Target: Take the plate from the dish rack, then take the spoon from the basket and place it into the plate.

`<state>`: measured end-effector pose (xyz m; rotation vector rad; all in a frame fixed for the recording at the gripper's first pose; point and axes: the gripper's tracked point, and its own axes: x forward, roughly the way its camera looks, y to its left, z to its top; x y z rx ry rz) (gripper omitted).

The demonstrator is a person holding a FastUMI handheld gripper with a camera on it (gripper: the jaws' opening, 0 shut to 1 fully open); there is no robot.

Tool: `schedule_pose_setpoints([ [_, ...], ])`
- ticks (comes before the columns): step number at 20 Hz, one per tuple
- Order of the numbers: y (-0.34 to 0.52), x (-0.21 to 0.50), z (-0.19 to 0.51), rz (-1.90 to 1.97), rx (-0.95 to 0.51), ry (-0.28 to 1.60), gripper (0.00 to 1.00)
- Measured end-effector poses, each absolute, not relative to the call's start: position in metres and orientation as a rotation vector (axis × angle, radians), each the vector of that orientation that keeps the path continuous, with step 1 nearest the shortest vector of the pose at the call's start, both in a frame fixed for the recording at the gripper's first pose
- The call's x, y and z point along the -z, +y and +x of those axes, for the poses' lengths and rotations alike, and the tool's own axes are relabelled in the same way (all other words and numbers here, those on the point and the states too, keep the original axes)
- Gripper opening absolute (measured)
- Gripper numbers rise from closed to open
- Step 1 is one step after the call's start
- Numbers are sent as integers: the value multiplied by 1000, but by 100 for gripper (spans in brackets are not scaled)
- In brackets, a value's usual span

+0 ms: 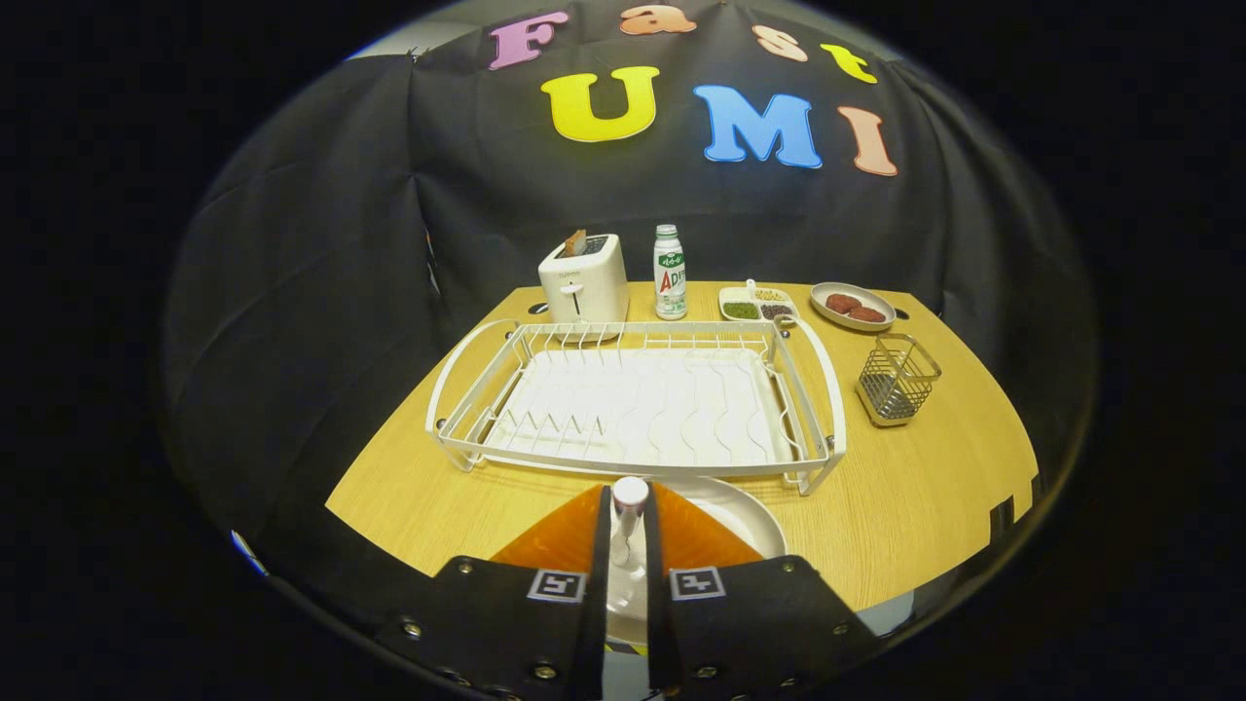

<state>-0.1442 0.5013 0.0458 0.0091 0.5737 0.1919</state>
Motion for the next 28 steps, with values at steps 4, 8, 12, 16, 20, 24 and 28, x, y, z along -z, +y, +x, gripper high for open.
schedule_pose_setpoints([
  [4, 498, -52, -142, 12, -181, 562, 29],
  [8, 489, -61, -137, -4, -159, 538, 29],
  [12, 476, -71, -132, -11, -111, 519, 38],
  [16, 471, -82, -126, 15, -96, 497, 38],
  [20, 470, -86, -123, 20, -92, 493, 38],
  [24, 465, -102, -120, -2, -93, 462, 38],
  [28, 448, -161, -106, -40, -81, 323, 38],
])
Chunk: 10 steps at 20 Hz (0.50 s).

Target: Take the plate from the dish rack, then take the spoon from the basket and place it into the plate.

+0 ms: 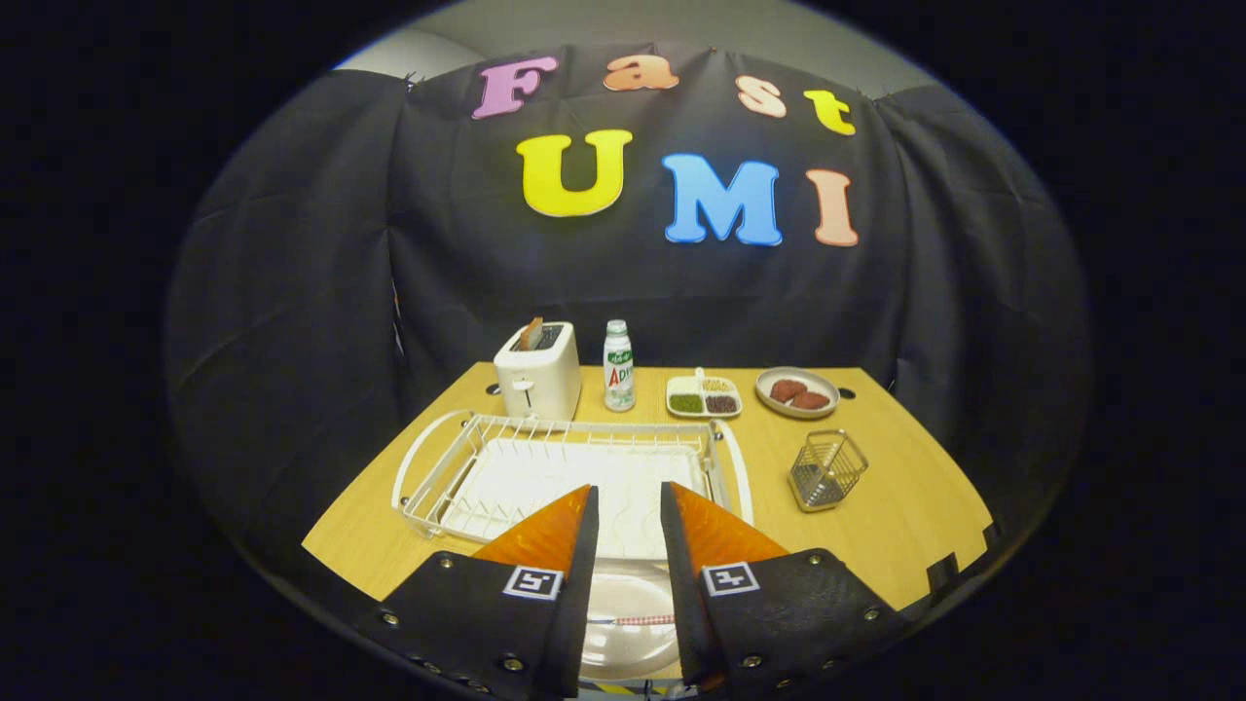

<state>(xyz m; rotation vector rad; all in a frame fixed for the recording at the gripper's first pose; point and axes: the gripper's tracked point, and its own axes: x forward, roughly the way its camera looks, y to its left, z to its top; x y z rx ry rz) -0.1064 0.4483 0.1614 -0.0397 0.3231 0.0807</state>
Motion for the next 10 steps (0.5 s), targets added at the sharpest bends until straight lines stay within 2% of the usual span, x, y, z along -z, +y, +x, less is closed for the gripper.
schedule_pose_setpoints([
  [6, 417, -266, -89, -75, -41, 78, 38],
  [10, 399, -307, -84, -53, -31, -15, 38],
])
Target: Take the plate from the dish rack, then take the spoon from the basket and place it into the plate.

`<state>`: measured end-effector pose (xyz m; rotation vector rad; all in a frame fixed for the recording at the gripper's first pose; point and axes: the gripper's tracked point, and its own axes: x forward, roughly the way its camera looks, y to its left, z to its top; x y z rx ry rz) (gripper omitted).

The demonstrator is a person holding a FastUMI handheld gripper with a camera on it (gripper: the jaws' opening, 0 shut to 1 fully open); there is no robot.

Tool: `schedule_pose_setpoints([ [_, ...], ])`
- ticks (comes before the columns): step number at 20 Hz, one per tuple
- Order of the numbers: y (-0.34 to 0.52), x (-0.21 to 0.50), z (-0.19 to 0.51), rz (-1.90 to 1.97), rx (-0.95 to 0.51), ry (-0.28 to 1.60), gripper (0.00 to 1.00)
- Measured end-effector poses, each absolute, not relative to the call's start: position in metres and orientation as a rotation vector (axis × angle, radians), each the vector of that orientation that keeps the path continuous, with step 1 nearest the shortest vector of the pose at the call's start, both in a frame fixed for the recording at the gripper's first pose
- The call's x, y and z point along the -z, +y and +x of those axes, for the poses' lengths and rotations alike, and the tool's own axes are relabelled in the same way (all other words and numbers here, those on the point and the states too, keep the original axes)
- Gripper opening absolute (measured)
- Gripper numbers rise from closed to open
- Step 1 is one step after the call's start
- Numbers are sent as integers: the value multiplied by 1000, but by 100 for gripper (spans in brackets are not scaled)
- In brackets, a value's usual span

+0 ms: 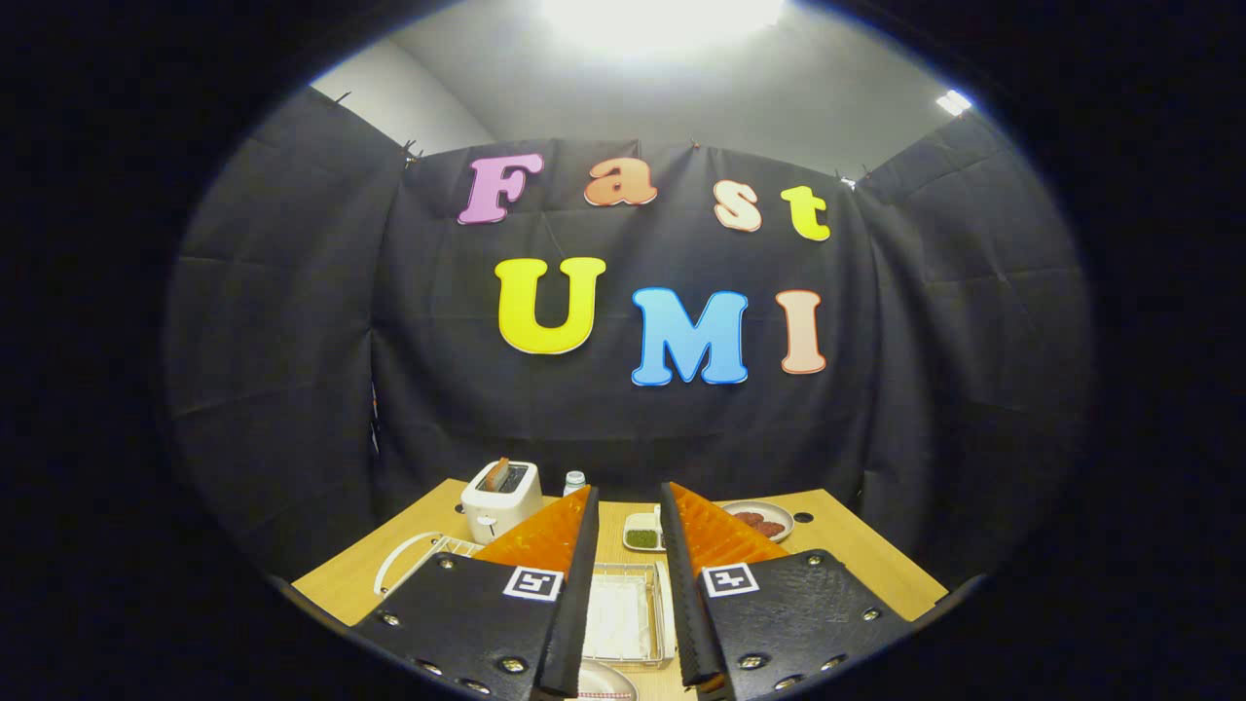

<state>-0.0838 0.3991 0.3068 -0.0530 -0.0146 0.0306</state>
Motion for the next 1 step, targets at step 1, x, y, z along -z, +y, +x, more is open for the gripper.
schedule_pose_setpoints([
  [1, 395, -314, -84, -50, -28, -33, 38],
])
